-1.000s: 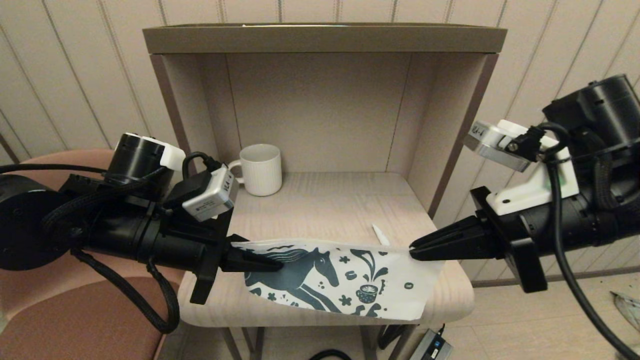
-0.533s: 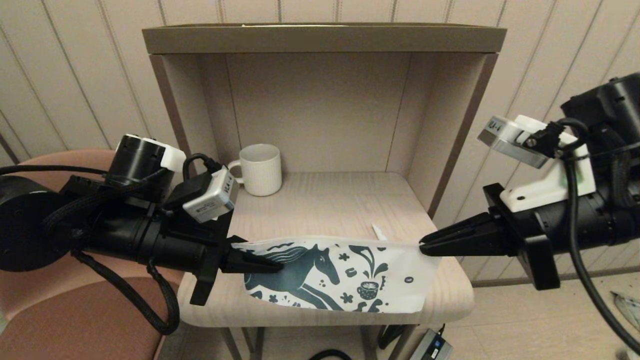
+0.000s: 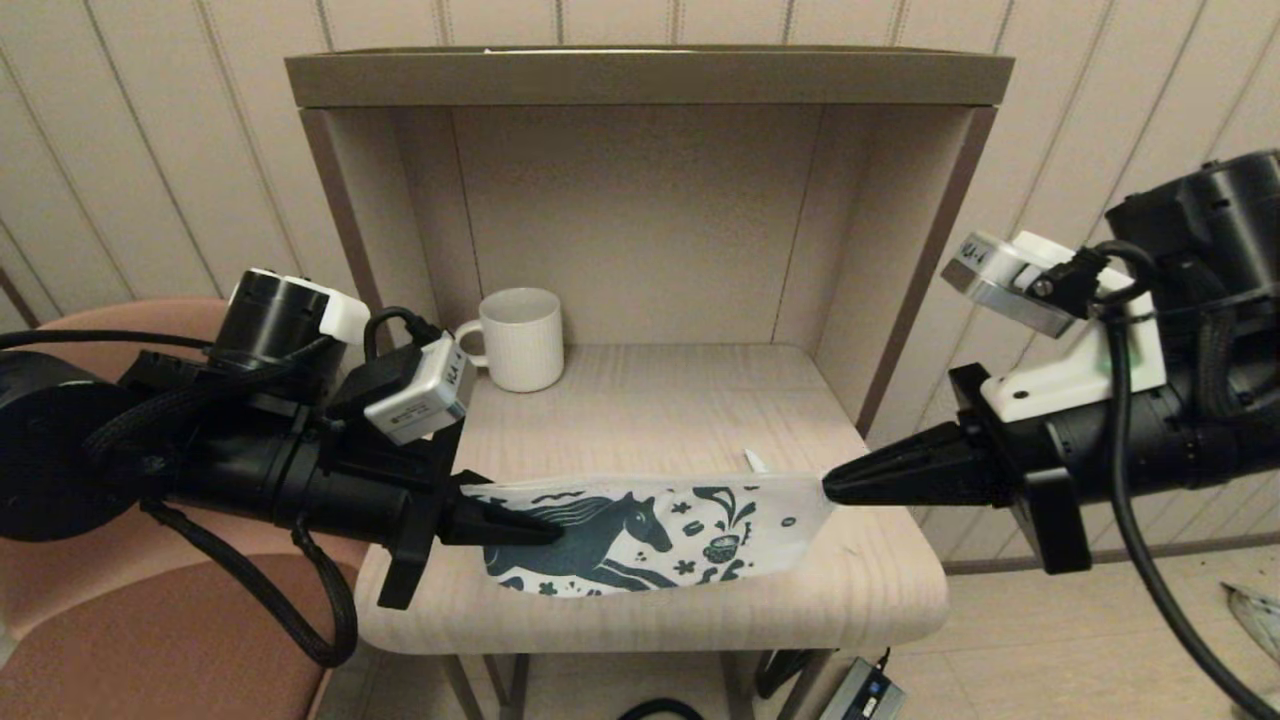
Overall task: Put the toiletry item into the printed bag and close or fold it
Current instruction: Open the storage bag, then pick up the toothpaste
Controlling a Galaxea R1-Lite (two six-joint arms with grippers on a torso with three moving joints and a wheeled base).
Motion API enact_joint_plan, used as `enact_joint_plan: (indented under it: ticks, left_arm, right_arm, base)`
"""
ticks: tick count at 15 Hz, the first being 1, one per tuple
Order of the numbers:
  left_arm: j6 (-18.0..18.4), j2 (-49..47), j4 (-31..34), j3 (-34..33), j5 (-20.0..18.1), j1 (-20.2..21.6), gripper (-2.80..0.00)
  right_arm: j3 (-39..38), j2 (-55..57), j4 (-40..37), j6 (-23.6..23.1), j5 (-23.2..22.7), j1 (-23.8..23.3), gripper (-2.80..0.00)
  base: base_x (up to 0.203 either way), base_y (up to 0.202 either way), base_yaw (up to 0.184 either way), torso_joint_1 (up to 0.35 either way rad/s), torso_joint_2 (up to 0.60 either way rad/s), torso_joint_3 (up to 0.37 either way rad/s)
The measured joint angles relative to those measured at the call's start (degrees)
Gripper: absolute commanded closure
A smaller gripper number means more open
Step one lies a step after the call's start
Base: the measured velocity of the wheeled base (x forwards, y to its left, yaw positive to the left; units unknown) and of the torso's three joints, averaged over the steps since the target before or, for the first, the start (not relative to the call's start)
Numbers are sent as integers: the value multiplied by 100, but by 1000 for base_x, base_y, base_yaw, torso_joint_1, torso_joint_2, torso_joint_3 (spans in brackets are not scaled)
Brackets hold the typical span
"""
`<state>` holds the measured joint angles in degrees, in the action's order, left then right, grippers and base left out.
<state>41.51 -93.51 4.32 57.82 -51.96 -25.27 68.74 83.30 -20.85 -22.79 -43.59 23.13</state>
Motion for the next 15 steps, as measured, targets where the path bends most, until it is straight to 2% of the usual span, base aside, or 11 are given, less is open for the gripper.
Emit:
enact_joint_plan:
  ticks: [5, 8, 9, 11, 12, 15]
  left_arm:
    - [9, 35, -2, -2, -3, 2, 0]
    - [9, 63, -2, -9, -2, 6, 0]
    - [9, 84, -2, -13, -7, 6, 0]
    - [9, 126, -2, -24, -11, 5, 0]
    - [7, 151, -2, -27, -11, 5, 0]
    - [9, 214, -2, -35, -11, 6, 0]
  right_arm:
    - [441, 33, -12, 296, 24, -71, 0]
    - [810, 41, -46, 474, 44, -289, 0]
    - [869, 44, -54, 484, 46, -355, -280]
    - [903, 46, -34, 527, 73, -455, -280]
    - [901, 46, -31, 529, 77, -508, 0]
    - [874, 41, -70, 543, 81, -557, 0]
  base:
    - [0, 0, 0, 0, 0, 0]
    - [0, 0, 0, 0, 0, 0]
    - [0, 0, 0, 0, 0, 0]
    - [0, 0, 0, 0, 0, 0]
    - [0, 0, 0, 0, 0, 0]
    - [0, 0, 0, 0, 0, 0]
